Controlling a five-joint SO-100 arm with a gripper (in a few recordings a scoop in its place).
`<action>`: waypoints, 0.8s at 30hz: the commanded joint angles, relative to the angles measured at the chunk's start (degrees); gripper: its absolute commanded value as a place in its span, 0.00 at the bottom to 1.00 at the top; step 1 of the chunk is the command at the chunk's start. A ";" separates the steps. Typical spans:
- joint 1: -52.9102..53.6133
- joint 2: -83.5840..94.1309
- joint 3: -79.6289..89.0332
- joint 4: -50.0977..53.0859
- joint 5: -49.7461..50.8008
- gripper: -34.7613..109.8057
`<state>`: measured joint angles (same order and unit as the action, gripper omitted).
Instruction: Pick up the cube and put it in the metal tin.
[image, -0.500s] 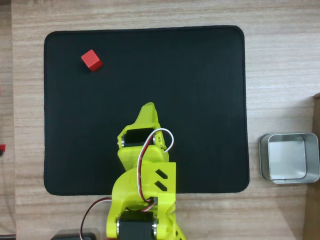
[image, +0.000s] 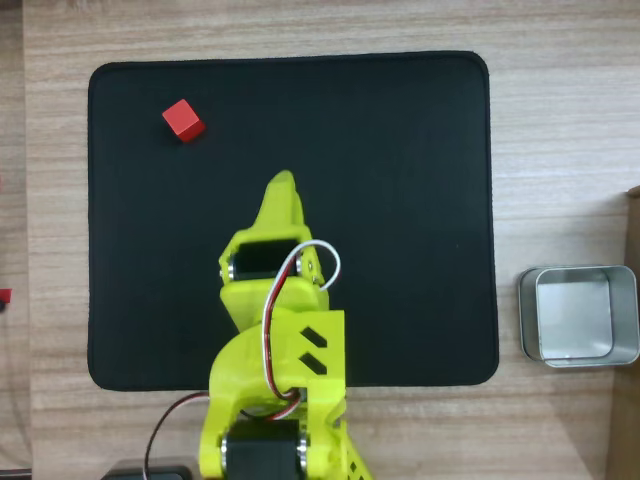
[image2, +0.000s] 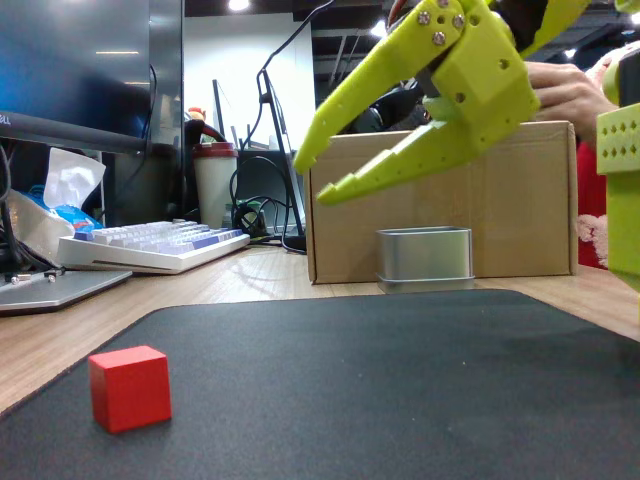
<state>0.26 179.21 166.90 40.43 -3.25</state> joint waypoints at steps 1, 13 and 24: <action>-0.79 -5.36 -4.57 -1.49 -1.23 0.29; -6.86 -32.43 -22.06 -14.06 -14.41 0.27; -12.22 -45.26 -36.30 -6.50 -15.29 0.30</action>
<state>-10.55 132.36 132.80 32.43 -18.28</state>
